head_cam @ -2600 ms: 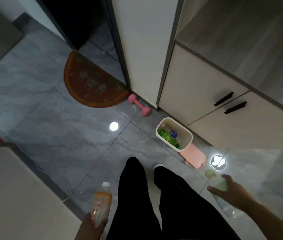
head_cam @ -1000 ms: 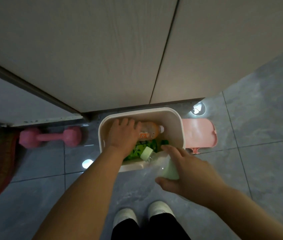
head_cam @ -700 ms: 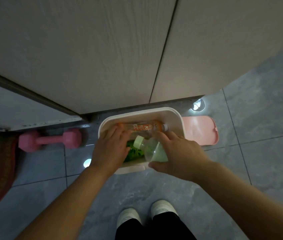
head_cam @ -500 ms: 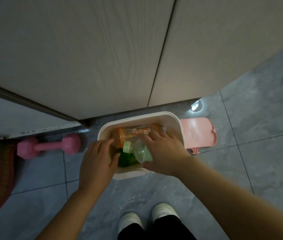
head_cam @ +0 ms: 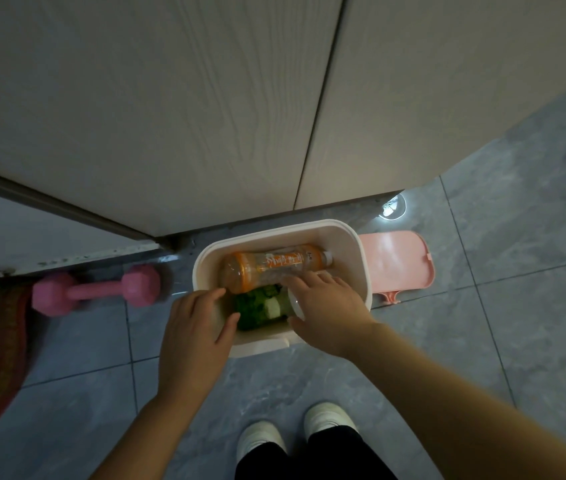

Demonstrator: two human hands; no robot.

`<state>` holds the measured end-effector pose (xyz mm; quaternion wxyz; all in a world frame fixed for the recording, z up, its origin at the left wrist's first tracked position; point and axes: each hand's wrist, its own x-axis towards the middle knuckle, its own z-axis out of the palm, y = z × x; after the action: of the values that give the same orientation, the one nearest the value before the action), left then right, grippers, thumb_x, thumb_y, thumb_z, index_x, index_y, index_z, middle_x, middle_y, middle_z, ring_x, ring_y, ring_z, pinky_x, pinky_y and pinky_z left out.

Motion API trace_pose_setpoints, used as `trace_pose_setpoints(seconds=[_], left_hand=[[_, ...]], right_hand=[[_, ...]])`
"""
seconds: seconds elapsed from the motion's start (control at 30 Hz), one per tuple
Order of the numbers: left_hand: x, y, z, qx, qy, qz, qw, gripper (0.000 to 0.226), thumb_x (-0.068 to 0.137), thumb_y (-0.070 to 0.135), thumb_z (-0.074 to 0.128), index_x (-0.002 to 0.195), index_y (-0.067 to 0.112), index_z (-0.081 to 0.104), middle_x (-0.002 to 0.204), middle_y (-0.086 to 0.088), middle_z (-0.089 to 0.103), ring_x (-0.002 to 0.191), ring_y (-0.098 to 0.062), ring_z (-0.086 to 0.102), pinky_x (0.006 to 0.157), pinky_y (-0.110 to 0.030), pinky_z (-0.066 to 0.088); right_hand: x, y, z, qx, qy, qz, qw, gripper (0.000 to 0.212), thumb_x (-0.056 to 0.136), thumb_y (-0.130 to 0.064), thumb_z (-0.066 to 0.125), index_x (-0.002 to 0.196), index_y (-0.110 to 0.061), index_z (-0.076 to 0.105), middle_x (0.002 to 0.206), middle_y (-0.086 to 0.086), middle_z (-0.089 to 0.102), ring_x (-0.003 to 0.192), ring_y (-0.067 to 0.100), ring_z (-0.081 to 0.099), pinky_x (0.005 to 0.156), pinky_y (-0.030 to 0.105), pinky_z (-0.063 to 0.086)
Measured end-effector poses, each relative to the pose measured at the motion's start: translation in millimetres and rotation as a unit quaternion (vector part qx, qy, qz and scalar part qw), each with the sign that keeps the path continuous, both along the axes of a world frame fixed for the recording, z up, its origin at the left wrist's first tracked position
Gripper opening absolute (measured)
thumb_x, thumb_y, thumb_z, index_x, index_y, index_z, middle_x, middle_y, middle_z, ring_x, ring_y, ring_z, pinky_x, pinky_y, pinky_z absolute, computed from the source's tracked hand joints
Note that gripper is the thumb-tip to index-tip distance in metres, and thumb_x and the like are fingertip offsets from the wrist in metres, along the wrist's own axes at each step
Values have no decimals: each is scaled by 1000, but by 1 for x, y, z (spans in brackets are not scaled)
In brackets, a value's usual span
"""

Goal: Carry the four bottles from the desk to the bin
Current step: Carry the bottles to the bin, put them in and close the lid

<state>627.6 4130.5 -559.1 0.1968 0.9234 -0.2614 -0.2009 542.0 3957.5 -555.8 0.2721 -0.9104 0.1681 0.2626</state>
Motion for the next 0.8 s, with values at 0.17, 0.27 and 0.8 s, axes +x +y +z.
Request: trace_pose_setpoints(seconds=[0.17, 0.27, 0.8], left_hand=[[-2, 5, 6, -1, 33, 51, 998, 35, 82, 16, 68, 115, 6, 60, 112, -13, 63, 110, -30, 54, 87, -34, 43], [1, 12, 8, 1, 42, 107, 993, 39, 82, 16, 67, 119, 6, 59, 117, -15, 61, 111, -32, 54, 91, -40, 44], [14, -4, -33, -30, 24, 188, 981, 23, 94, 16, 45, 75, 23, 55, 85, -5, 56, 73, -22, 48, 64, -33, 32]], right_hand=[[-32, -10, 17, 19, -56, -122, 991, 45, 89, -32, 51, 132, -25, 45, 134, -2, 50, 115, 20, 54, 89, 33, 49], [-57, -23, 16, -14, -76, -213, 974, 36, 89, -28, 53, 125, -23, 54, 122, 0, 60, 103, 18, 59, 80, 29, 52], [-90, -55, -122, -118, 126, -249, 953, 36, 95, -30, 47, 130, -22, 51, 129, 3, 59, 111, 21, 59, 90, 35, 53]])
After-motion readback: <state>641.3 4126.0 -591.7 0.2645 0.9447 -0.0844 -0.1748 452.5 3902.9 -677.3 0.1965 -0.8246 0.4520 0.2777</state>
